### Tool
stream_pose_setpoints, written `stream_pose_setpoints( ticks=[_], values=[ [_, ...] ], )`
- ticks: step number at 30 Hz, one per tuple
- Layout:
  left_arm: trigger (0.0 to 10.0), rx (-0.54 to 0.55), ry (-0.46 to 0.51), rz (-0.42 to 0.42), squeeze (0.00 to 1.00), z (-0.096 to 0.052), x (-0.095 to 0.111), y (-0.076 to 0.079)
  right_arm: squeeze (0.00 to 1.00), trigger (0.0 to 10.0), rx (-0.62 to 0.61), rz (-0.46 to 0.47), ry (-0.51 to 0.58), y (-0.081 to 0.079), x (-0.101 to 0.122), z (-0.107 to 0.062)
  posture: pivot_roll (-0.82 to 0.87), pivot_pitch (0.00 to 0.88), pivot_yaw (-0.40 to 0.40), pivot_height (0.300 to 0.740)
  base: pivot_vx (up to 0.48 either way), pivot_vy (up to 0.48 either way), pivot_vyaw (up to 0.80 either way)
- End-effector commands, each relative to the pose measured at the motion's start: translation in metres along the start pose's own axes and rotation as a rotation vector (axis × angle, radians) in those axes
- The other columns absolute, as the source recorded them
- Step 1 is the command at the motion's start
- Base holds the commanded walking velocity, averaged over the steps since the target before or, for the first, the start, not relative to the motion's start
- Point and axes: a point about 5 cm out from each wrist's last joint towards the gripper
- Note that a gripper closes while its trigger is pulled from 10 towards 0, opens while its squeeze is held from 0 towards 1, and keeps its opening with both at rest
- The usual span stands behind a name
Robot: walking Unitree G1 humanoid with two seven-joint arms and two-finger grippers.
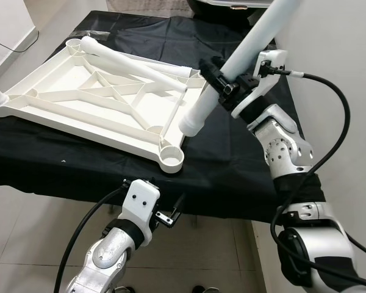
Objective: Building children table
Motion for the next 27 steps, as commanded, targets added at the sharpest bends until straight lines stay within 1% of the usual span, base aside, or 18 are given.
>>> stream_pose_setpoints(
  ticks=[1,2,4,12,13,15,17,18,19,20,21,27],
  values=[
    [10.0,-0.007,-0.007,-0.005,0.0,-0.004,-0.002,0.005,0.0,10.0,0.112,0.029,-0.036,-0.004,-0.004,0.002,0.1,0.151,-0.072,0.74,0.0,0.0,0.0],
    [10.0,-0.007,-0.007,-0.005,0.0,-0.004,-0.002,0.005,0.0,10.0,0.112,0.029,-0.036,-0.004,-0.004,0.002,0.1,0.151,-0.072,0.74,0.0,0.0,0.0],
    [10.0,-0.011,-0.006,-0.01,0.0,-0.007,-0.001,0.008,0.0,10.0,0.169,0.061,-0.066,-0.003,-0.011,0.005,0.11,0.152,-0.075,0.74,0.0,0.0,0.0],
    [10.0,-0.01,-0.011,-0.017,0.0,-0.01,-0.001,0.011,0.0,10.0,0.195,0.079,-0.089,-0.004,-0.02,0.013,0.11,0.161,-0.083,0.74,0.0,0.0,0.0],
    [10.0,-0.01,-0.011,-0.017,0.0,-0.01,-0.001,0.011,0.0,10.0,0.195,0.079,-0.089,-0.004,-0.02,0.013,0.11,0.161,-0.083,0.74,0.0,0.0,0.0],
    [10.0,-0.012,-0.012,-0.022,0.0,-0.011,-0.001,0.014,0.0,10.0,0.219,0.076,-0.102,-0.008,-0.024,0.018,0.11,0.167,-0.089,0.74,0.0,0.0,0.0],
    [10.0,-0.012,-0.012,-0.022,0.0,-0.011,-0.001,0.014,0.0,10.0,0.219,0.076,-0.102,-0.008,-0.024,0.018,0.11,0.167,-0.089,0.74,0.0,0.0,0.0],
    [10.0,-0.013,-0.012,-0.025,0.0,-0.012,-0.001,0.015,0.0,10.0,0.235,0.069,-0.12,-0.009,-0.026,0.02,0.11,0.174,-0.092,0.74,0.0,0.0,0.0],
    [10.0,-0.013,-0.012,-0.025,0.0,-0.012,-0.001,0.015,0.0,10.0,0.235,0.069,-0.12,-0.009,-0.026,0.02,0.11,0.174,-0.092,0.74,0.0,0.0,0.0],
    [10.0,-0.014,-0.012,-0.026,0.0,-0.012,0.0,0.015,0.0,10.0,0.253,0.064,-0.142,-0.01,-0.029,0.02,0.11,0.177,-0.093,0.74,0.0,0.0,0.0],
    [10.0,-0.014,-0.012,-0.028,0.0,-0.015,0.0,0.017,0.0,10.0,0.285,0.043,-0.188,-0.009,-0.033,0.018,0.11,0.184,-0.096,0.74,0.0,0.0,0.0],
    [10.0,-0.015,-0.013,-0.029,0.0,-0.016,0.001,0.018,0.0,10.0,0.3,0.037,-0.216,-0.007,-0.036,0.017,0.11,0.188,-0.097,0.74,0.0,0.0,0.0]
  ],
)
Point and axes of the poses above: a point about 5 cm out from each wrist's last joint towards the gripper, its own z axis pointing out of the wrist towards the gripper, its own x axis along the axis of the wrist's last joint, y = z × x, and after that the axes turned 5 degrees about z, right-handed
